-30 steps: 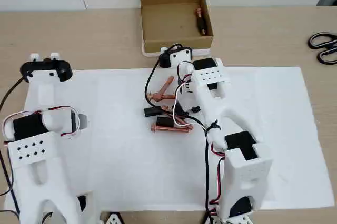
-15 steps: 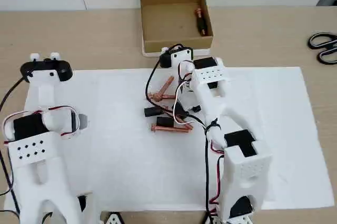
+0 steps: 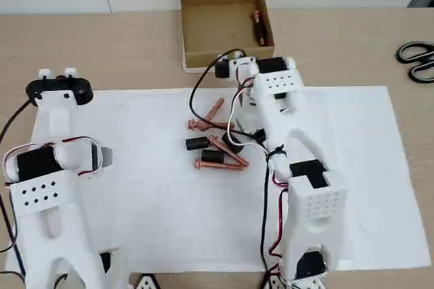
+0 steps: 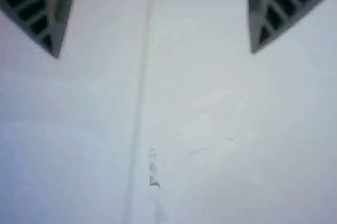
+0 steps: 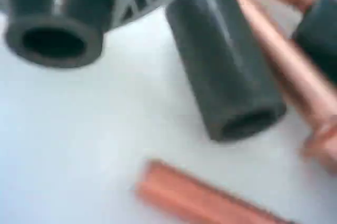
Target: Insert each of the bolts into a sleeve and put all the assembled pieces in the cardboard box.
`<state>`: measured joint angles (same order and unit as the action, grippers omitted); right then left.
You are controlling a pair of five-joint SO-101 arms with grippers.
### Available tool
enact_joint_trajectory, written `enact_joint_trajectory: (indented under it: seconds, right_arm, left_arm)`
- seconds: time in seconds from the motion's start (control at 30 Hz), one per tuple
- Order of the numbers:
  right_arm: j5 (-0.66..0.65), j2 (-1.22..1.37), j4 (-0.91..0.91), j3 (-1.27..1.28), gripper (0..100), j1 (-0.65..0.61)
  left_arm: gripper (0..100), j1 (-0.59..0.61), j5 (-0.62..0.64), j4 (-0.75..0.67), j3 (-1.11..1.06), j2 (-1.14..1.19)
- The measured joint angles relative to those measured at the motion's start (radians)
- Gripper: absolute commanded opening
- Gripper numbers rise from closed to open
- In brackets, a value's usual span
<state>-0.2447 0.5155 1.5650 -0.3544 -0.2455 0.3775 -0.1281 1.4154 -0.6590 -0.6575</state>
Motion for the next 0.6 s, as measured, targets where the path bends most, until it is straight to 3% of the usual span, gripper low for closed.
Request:
enact_joint_trajectory:
  seconds: [0.4,0.6]
  right_arm:
    - [0.0,-0.029,0.14,-0.218,0.6,0.005]
    - [0.0,-0.201,0.144,-0.218,0.6,0.046]
  left_arm:
    - [22,-0.055,0.008,0.0,0.043,0.012]
    - [22,-0.147,0.061,0.051,0.224,0.229]
